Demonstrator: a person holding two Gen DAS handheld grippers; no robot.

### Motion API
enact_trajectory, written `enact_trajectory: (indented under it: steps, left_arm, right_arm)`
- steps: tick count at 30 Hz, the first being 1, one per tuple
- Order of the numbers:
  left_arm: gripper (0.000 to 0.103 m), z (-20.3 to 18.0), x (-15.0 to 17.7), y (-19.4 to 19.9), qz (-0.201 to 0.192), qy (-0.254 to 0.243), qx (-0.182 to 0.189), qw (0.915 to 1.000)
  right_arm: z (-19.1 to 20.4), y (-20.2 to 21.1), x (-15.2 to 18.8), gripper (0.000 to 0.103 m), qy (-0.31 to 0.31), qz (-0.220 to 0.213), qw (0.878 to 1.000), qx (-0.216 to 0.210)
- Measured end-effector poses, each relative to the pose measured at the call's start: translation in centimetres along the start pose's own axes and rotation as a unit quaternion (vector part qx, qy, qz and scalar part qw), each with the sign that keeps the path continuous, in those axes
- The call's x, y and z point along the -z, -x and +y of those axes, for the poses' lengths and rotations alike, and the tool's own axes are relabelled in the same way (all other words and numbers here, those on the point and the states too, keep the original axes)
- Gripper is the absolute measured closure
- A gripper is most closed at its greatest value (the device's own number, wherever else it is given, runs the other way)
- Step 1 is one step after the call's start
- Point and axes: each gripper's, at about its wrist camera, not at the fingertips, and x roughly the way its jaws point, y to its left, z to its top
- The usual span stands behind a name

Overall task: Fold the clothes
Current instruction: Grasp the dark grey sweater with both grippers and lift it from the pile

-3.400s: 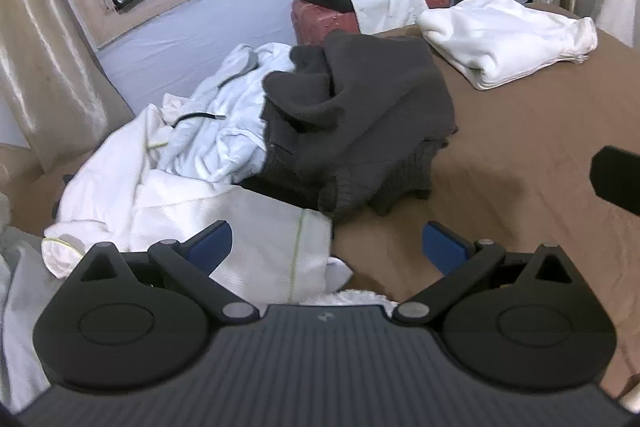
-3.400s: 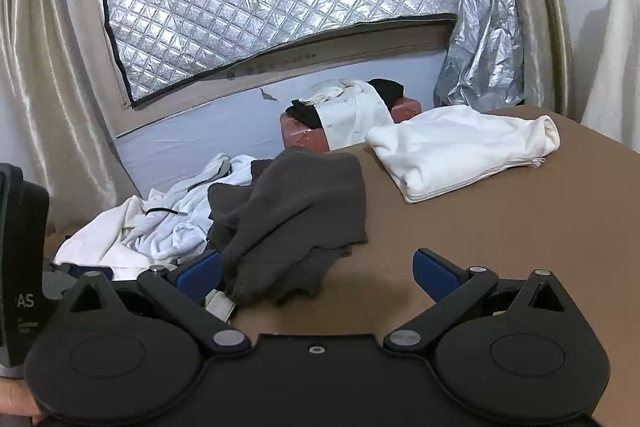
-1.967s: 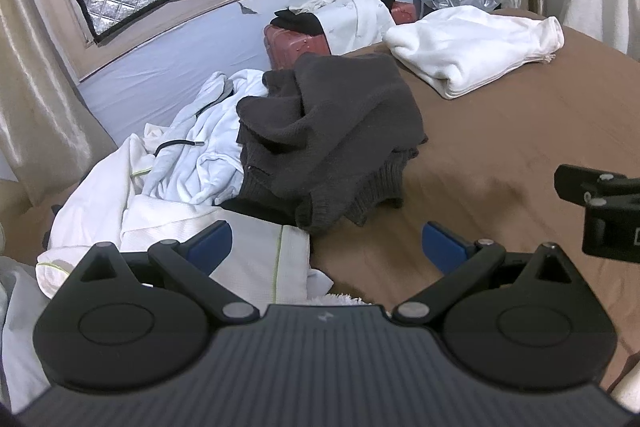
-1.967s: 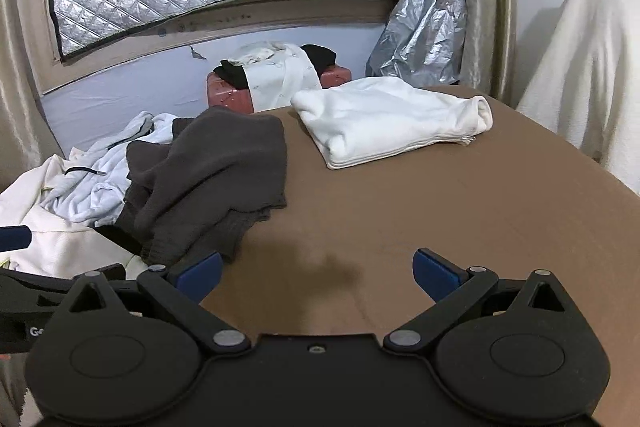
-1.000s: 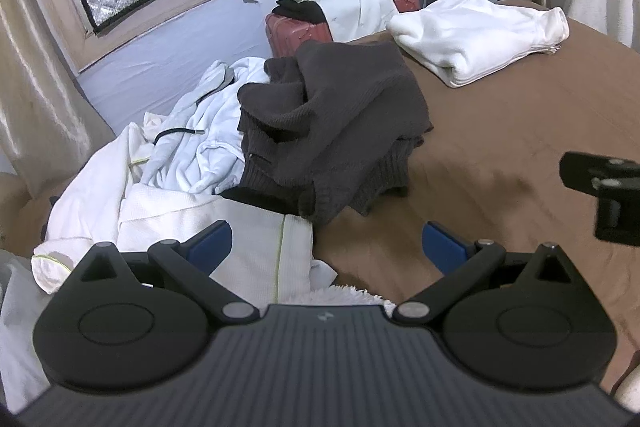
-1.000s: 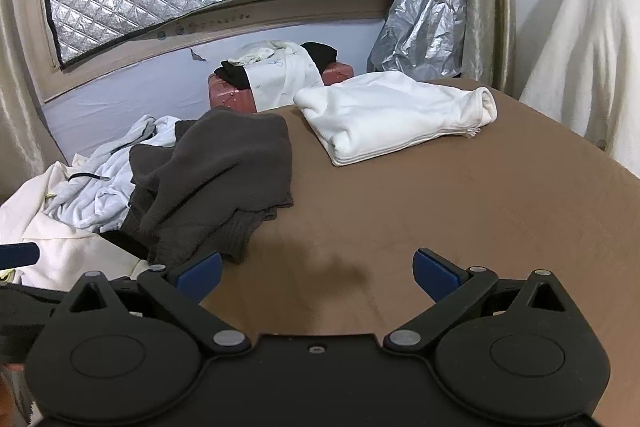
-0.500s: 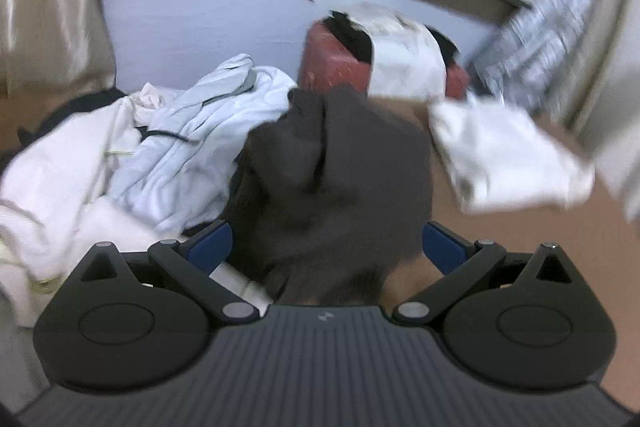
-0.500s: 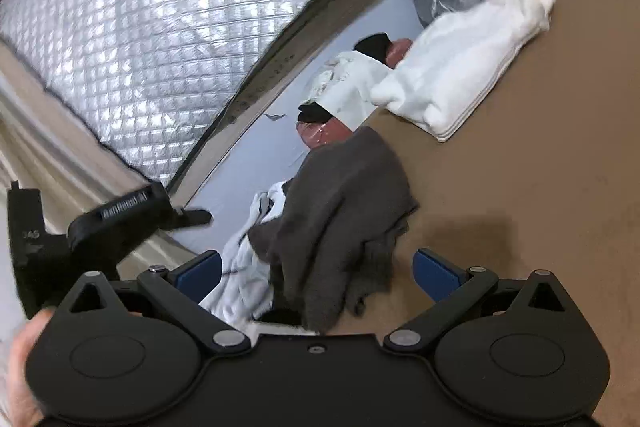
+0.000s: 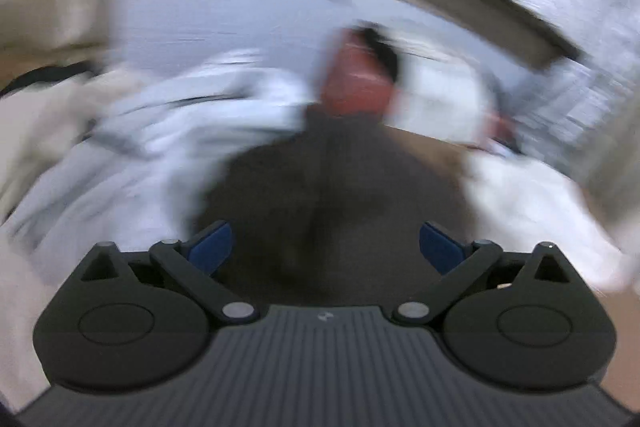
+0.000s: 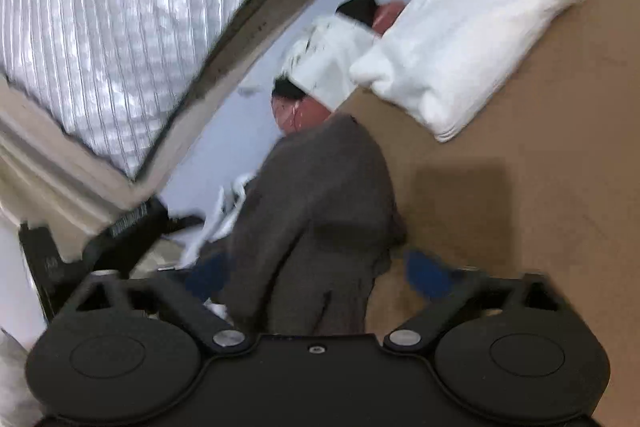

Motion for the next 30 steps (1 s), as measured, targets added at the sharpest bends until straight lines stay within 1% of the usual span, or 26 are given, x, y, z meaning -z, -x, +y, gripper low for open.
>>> enact_trajectory:
  steps: [1,3,4,5,6,7,8,9,10,11,12,13,14,15,17,18,19,20,22,25,26,28,30]
  left_arm:
    - [0.008,1.3,-0.1,-1.0,0.007,0.023,-0.009,0.9997]
    - [0.013,4.0,-0.2,-2.9,0.021,0.068,-0.026,0.9971]
    - [0.013,4.7,-0.4,-3.5,0.026,0.078,-0.022,0.9964]
    - [0.013,5.1,-0.5,-4.0,0.032,0.082,-0.013,0.9960]
    - [0.013,5.5,-0.6,-4.5,0.037,0.087,-0.004,0.9955]
    - [0.013,5.6,-0.5,-5.3,0.054,0.097,0.016,0.9937]
    - [0.013,5.7,-0.1,-6.1,0.074,0.110,0.041,0.9903]
    - [0.013,5.7,0.2,-7.0,0.095,0.123,0.065,0.9856]
    - [0.013,5.8,0.6,-7.8,0.116,0.136,0.090,0.9798]
    - [0.013,5.8,0.9,-8.7,0.136,0.149,0.114,0.9727]
    - [0.010,6.2,1.6,-10.1,0.169,0.188,0.157,0.9547]
    - [0.006,6.7,2.2,-11.2,0.184,0.221,0.182,0.9403]
    - [0.005,7.1,2.7,-12.0,0.191,0.249,0.195,0.9293]
    - [0.005,7.2,2.8,-12.3,0.192,0.258,0.198,0.9262]
    - [0.006,7.2,2.4,-12.5,0.192,0.257,0.216,0.9224]
    - [0.012,7.2,2.2,-12.6,0.190,0.258,0.228,0.9193]
    - [0.022,7.3,2.2,-12.6,0.191,0.264,0.236,0.9155]
    - [0.026,7.5,2.2,-12.7,0.193,0.271,0.243,0.9114]
    - [0.028,7.9,2.3,-12.8,0.196,0.284,0.257,0.9027]
    - [0.028,6.8,2.1,-12.3,0.205,0.263,0.286,0.8987]
    - [0.028,6.4,2.0,-11.9,0.207,0.257,0.305,0.8936]
    - [0.028,5.5,1.9,-10.9,0.208,0.248,0.347,0.8804]
    - [0.028,4.2,1.6,-9.4,0.207,0.222,0.368,0.8788]
  right_arm:
    - [-0.1,-1.6,-0.6,0.031,0.004,0.008,1.000,0.002]
    - [-0.4,-4.9,-1.8,0.031,0.012,0.023,1.000,0.006]
    - [-0.5,-6.5,-2.4,0.031,0.016,0.031,0.999,0.008]
    - [-0.7,-8.1,-3.0,0.031,0.020,0.039,0.999,0.010]
    - [-1.0,-9.0,-3.5,0.028,0.018,0.037,0.999,0.011]
    - [-1.3,-9.9,-4.0,0.022,0.015,0.035,0.999,0.011]
    - [-1.7,-10.8,-4.5,0.020,0.012,0.033,0.999,0.012]
    - [-2.0,-11.7,-5.0,0.014,0.010,0.031,0.999,0.012]
    - [-2.3,-12.6,-5.5,0.009,0.007,0.030,0.999,0.013]
    - [-2.7,-13.5,-6.0,0.007,0.005,0.028,1.000,0.013]
    - [-3.0,-14.4,-6.5,0.007,0.002,0.026,1.000,0.013]
    - [-3.3,-15.3,-7.0,0.006,-0.001,0.024,1.000,0.014]
    - [-3.7,-16.2,-7.5,0.006,-0.004,0.023,1.000,0.014]
    - [-4.5,-17.7,-7.4,0.006,-0.023,0.049,0.999,-0.005]
    - [-6.1,-20.6,-7.1,0.027,-0.060,0.100,0.992,-0.043]
    - [-5.9,-20.8,-6.7,0.044,-0.057,0.102,0.992,-0.051]
    - [-5.7,-21.1,-6.4,0.049,-0.054,0.105,0.991,-0.058]
    - [-5.5,-21.3,-6.0,0.051,-0.051,0.108,0.991,-0.065]
    - [-4.6,-20.4,-5.6,0.058,-0.034,0.109,0.991,-0.074]
    - [-3.4,-18.9,-5.1,0.064,-0.024,0.114,0.990,-0.085]
    - [-2.9,-18.3,-4.9,0.065,-0.017,0.114,0.990,-0.086]
    - [-2.3,-17.0,-4.5,0.066,-0.010,0.111,0.989,-0.096]
    - [-1.7,-15.1,-4.1,0.066,0.004,0.110,0.990,-0.093]
